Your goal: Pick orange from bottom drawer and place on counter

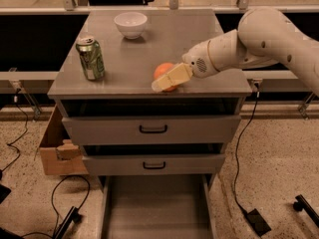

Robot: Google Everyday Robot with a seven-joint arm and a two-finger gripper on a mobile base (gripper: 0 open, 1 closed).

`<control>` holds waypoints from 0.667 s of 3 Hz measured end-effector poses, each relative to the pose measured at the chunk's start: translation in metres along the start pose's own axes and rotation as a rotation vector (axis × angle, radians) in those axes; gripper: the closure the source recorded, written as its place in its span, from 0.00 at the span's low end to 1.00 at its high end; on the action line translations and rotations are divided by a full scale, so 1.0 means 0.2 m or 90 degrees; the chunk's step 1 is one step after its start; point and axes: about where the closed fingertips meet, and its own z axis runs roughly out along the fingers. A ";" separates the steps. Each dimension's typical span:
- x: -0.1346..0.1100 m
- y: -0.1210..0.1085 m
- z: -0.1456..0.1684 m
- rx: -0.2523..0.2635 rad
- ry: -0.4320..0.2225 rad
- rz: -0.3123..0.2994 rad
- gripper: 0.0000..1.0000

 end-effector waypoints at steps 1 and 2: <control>-0.12 -0.02 -0.22 -0.007 -0.026 -0.041 0.00; -0.26 0.03 -0.62 -0.022 -0.053 -0.121 0.00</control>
Offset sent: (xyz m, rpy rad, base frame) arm -0.0864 -0.1422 0.1940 -0.0124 -0.2960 0.2499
